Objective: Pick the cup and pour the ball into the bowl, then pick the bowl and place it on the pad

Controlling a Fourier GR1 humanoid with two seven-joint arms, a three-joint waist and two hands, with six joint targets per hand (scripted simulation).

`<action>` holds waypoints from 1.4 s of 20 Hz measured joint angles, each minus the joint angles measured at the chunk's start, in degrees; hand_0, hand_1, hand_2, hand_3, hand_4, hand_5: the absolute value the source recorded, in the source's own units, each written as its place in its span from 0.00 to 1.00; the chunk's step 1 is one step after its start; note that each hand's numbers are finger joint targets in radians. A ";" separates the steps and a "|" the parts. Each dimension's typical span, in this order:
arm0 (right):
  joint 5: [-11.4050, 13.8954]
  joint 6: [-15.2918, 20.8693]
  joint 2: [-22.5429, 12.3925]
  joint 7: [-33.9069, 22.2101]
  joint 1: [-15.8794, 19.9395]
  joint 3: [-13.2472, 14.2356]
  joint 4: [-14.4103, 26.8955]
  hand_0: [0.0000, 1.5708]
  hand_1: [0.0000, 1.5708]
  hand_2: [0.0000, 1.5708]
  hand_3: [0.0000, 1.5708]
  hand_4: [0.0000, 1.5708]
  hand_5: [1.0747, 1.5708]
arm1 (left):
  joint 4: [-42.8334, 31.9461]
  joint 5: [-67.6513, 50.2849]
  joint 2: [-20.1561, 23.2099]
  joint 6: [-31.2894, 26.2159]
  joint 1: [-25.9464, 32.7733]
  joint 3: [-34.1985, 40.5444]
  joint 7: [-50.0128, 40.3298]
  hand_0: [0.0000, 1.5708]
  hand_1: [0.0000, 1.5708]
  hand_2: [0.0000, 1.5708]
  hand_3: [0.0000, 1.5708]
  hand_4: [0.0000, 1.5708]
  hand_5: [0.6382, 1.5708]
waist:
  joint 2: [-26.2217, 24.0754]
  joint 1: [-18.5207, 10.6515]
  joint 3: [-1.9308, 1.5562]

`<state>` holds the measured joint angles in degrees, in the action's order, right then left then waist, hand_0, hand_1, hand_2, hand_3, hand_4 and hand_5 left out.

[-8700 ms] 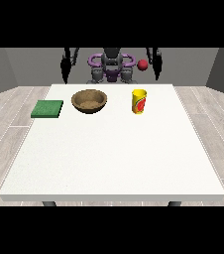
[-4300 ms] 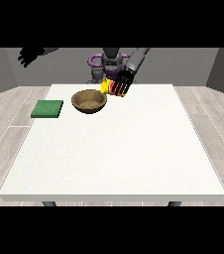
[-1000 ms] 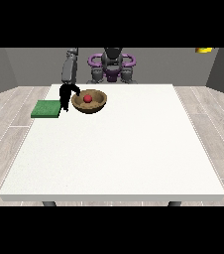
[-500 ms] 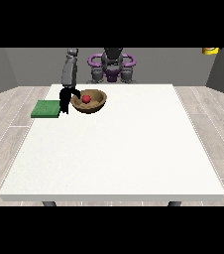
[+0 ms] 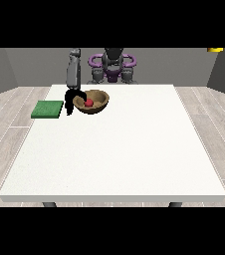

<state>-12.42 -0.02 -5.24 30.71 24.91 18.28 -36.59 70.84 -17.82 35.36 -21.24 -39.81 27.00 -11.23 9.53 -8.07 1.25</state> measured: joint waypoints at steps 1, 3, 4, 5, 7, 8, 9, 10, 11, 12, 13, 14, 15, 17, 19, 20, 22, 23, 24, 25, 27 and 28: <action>0.41 0.97 -0.46 0.37 -0.68 0.08 -0.06 1.00 1.00 1.00 0.50 0.54 0.83 | 0.33 -0.43 0.16 -0.40 -0.05 0.04 -0.21 0.00 0.00 0.00 0.00 0.65 0.96 | 0.02 -0.57 0.32; 1.43 2.75 -1.82 0.91 -1.79 0.05 -0.52 1.00 1.00 1.00 1.00 0.60 0.80 | 0.65 -1.03 0.88 -0.69 -0.63 0.50 -0.33 0.00 0.00 0.00 0.00 0.65 0.96 | 0.64 -1.02 0.82; 1.89 3.57 -2.63 1.20 -2.48 0.11 -0.79 1.00 1.00 1.00 1.00 0.58 0.81 | 0.68 -1.35 1.18 -0.92 -0.70 0.82 -0.22 0.00 0.00 0.00 0.00 0.67 0.95 | 0.93 -1.16 0.98; 2.30 4.61 -3.07 1.24 -2.90 0.06 -1.15 1.00 1.00 1.00 1.00 0.58 0.85 | 0.74 -1.76 1.46 -1.13 -0.98 1.13 -0.18 0.00 0.00 0.00 0.00 0.68 0.95 | 1.24 -1.51 1.12; 2.55 6.39 -3.10 0.80 -3.61 -0.16 -2.08 1.00 1.00 1.00 0.90 0.59 0.91 | 1.07 -2.09 1.19 -1.40 -0.82 1.11 0.15 0.00 0.00 0.00 0.00 0.71 0.94 | 1.30 -2.15 1.05; 2.38 7.01 -3.11 0.72 -4.09 -0.14 -2.81 1.00 1.00 1.00 0.91 0.60 0.92 | 0.96 -2.48 1.53 -1.88 -0.91 1.33 0.19 0.00 0.00 0.00 0.00 0.72 0.94 | 1.48 -2.51 1.03; 2.28 7.77 -3.14 0.07 -4.40 -0.19 -3.35 1.00 1.00 1.00 0.87 0.61 0.93 | 0.83 -2.60 1.63 -1.98 -0.84 1.46 0.21 0.00 0.00 0.00 0.00 0.73 0.95 | 1.39 -2.78 0.89; 2.44 8.23 -3.23 -0.19 -4.73 -0.54 -4.01 1.00 1.00 1.00 0.82 0.63 0.94 | 0.47 -2.74 1.84 -2.24 -0.61 1.75 0.47 0.00 0.00 0.00 0.00 0.74 0.95 | 1.42 -2.88 0.74; 2.68 8.93 -3.44 -1.37 -5.03 -0.91 -4.36 1.00 1.00 1.00 0.79 0.64 0.95 | 0.26 -2.79 1.87 -2.45 -0.28 1.76 0.46 0.00 0.00 0.00 0.00 0.74 0.96 | 0.99 -3.13 0.56; 2.87 9.54 -3.65 -3.07 -5.01 -1.39 -4.84 1.00 1.00 1.00 0.81 0.65 0.95 | -0.11 -2.80 1.68 -2.46 -0.04 1.78 0.58 0.00 0.00 0.00 0.00 0.75 0.95 | 0.66 -3.02 0.30; 3.20 10.10 -3.93 -5.35 -4.87 -2.11 -5.22 1.00 1.00 1.00 0.79 0.64 0.95 | -0.83 -2.81 1.76 -2.47 0.11 1.82 0.31 0.00 0.00 0.00 0.00 0.76 0.95 | 0.08 -2.75 -0.09; 3.71 10.77 -4.20 -7.79 -4.70 -2.94 -5.50 1.00 1.00 1.00 0.75 0.64 0.95 | -1.53 -2.81 2.00 -2.53 0.20 1.89 -0.03 0.00 0.00 0.00 0.00 0.76 0.95 | -0.69 -2.40 -0.45; 4.15 11.29 -4.52 -10.30 -4.63 -3.75 -5.94 1.00 1.00 1.00 0.71 0.65 0.95 | -2.42 -2.73 2.16 -2.66 0.85 2.18 0.14 0.00 0.00 0.00 0.00 0.76 0.95 | -1.38 -2.09 -0.76; 5.50 12.34 -7.34 -16.32 -3.97 -4.84 -6.76 1.00 1.00 1.00 0.66 0.65 0.97 | -3.99 -2.25 2.66 -3.02 2.03 2.74 1.14 0.00 0.00 0.00 0.00 0.76 0.96 | -2.29 -0.88 -0.86; 6.84 12.09 -11.18 -22.24 -3.17 -5.69 -7.20 1.00 1.00 1.00 0.62 0.67 0.97 | -5.63 -1.59 3.16 -3.05 3.33 3.31 2.15 0.00 0.00 0.00 0.00 0.76 0.97 | -3.23 0.92 -0.93; 7.55 12.04 -12.56 -25.66 -2.49 -6.40 -7.68 1.00 1.00 1.00 0.62 0.67 0.97 | -6.65 -1.29 3.32 -3.22 4.07 3.48 2.58 0.00 0.00 0.00 0.00 0.76 0.97 | -4.11 1.79 -0.95; 8.22 10.43 -16.32 -30.49 -0.86 -6.93 -8.75 1.00 1.00 1.00 0.53 0.66 0.98 | -8.83 -0.92 4.60 -3.65 5.15 4.65 4.21 0.00 0.00 0.00 0.00 0.77 0.96 | -4.15 3.47 -1.02; 8.76 9.73 -17.63 -32.27 -0.75 -7.49 -9.44 1.00 1.00 1.00 0.46 0.67 0.98 | -10.04 -0.67 5.29 -4.05 5.97 5.21 5.12 0.00 0.00 0.00 0.00 0.77 0.97 | -4.48 4.55 -1.02; 9.21 9.12 -18.69 -34.01 -0.63 -7.93 -9.90 1.00 1.00 1.00 0.45 0.67 0.99 | -10.67 -0.32 5.60 -3.88 6.48 5.32 5.37 0.00 0.00 0.00 0.00 0.76 0.97 | -5.17 5.44 -1.05; 9.53 8.22 -20.08 -35.59 -0.20 -8.14 -10.11 1.00 1.00 1.00 0.43 0.69 0.99 | -10.83 -0.13 5.36 -3.59 6.86 5.16 5.49 0.00 0.00 0.00 0.00 0.77 0.97 | -5.71 5.91 -1.09; 9.48 6.64 -22.70 -38.76 1.28 -7.88 -11.04 1.00 1.00 1.00 0.43 0.68 0.99 | -11.85 0.34 5.62 -4.09 8.26 5.44 7.47 0.00 0.00 0.00 0.00 0.76 0.97 | -6.00 6.69 -1.14; 9.02 5.90 -24.00 -39.12 1.71 -7.02 -10.87 1.00 1.00 1.00 0.43 0.68 0.99 | -11.87 0.36 5.75 -4.12 8.49 5.47 7.92 0.00 0.00 0.00 0.00 0.77 0.97 | -5.73 6.88 -1.15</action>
<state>-3.40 5.88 -29.24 -8.41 26.62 11.26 -47.46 58.97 -17.47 41.10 -25.36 -31.32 32.47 -3.32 3.79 -1.19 0.10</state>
